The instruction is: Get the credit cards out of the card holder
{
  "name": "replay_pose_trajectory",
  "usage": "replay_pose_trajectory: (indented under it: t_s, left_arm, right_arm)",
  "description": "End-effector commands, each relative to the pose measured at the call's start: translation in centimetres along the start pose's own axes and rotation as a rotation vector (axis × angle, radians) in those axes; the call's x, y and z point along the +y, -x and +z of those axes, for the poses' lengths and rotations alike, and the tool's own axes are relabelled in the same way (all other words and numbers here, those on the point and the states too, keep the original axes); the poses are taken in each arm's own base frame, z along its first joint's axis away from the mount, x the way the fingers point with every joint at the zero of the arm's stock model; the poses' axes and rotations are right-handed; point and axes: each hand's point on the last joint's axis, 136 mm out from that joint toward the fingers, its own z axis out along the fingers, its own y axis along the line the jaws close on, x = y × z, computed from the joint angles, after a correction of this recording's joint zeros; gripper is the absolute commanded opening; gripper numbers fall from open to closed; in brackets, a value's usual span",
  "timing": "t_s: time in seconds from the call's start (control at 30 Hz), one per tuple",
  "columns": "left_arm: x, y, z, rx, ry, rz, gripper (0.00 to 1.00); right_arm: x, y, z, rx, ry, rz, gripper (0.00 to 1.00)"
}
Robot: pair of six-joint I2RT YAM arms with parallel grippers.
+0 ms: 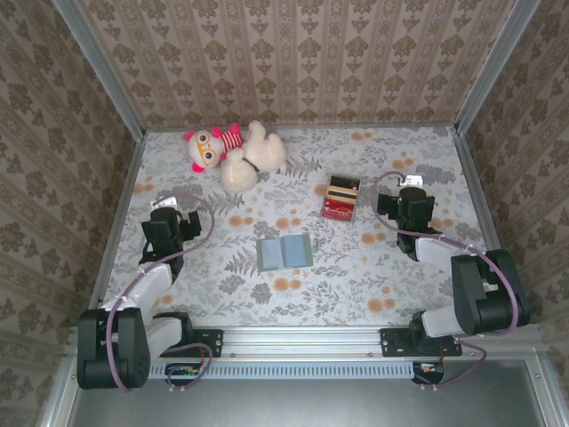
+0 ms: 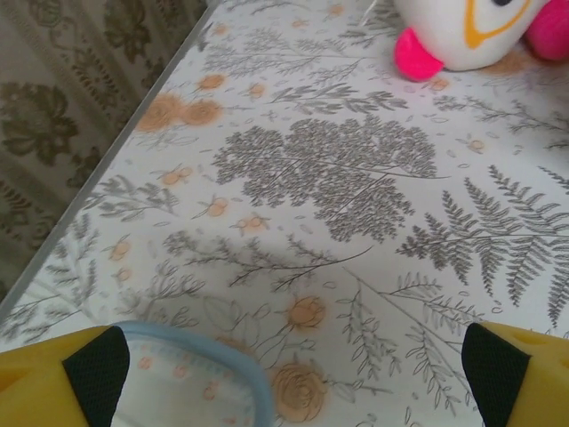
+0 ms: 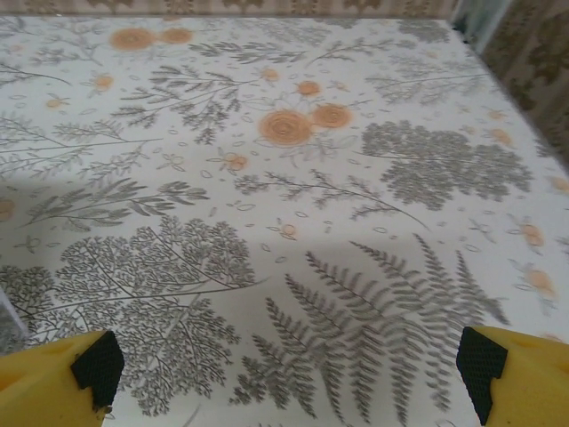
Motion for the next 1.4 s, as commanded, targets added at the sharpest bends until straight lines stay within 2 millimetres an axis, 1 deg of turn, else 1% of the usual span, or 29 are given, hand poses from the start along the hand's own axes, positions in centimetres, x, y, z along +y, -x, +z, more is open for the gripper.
replay_pose_trajectory:
  t_s: [0.0,0.1,0.17,0.27,0.43,0.53,0.73,1.0,1.17,1.37]
  left_arm:
    - [-1.4,3.4,0.1,-0.182,-0.085,0.002,1.00]
    - [-2.6,3.0,0.9,-0.219,-0.141,0.026,1.00]
    - [-3.0,3.3,1.1,-0.227,-0.160,0.037,1.00]
    - [-3.2,3.7,1.3,-0.242,-0.171,0.045,1.00]
    - [-3.7,3.9,2.6,-0.226,-0.188,0.072,1.00]
    - [-3.7,3.4,3.8,-0.215,-0.181,0.077,1.00]
    - [-3.7,2.2,5.6,-0.182,-0.160,0.071,1.00]
    - [-3.5,2.2,5.8,-0.173,-0.148,0.070,1.00]
    - [-4.5,2.2,5.7,-0.169,-0.183,0.103,1.00]
    - [-4.5,2.2,5.8,-0.166,-0.184,0.102,1.00]
  right_arm:
    - [1.7,1.0,0.5,-0.095,0.140,0.021,1.00]
    - [2.0,0.3,0.4,-0.128,0.180,0.028,1.00]
    - [1.8,-0.1,0.3,-0.144,0.178,0.037,1.00]
    - [2.0,0.0,0.3,-0.148,0.189,0.036,1.00]
    - [2.0,-0.1,0.3,-0.146,0.194,0.036,1.00]
    - [2.0,-0.1,0.3,-0.145,0.195,0.035,1.00]
    - [3.0,-0.1,0.0,-0.153,0.257,0.007,1.00]
    - [3.4,-0.1,-0.4,-0.169,0.283,-0.005,1.00]
    - [3.5,-0.1,-0.3,-0.168,0.285,-0.007,1.00]
    - [3.5,-0.1,-0.2,-0.162,0.285,-0.008,1.00]
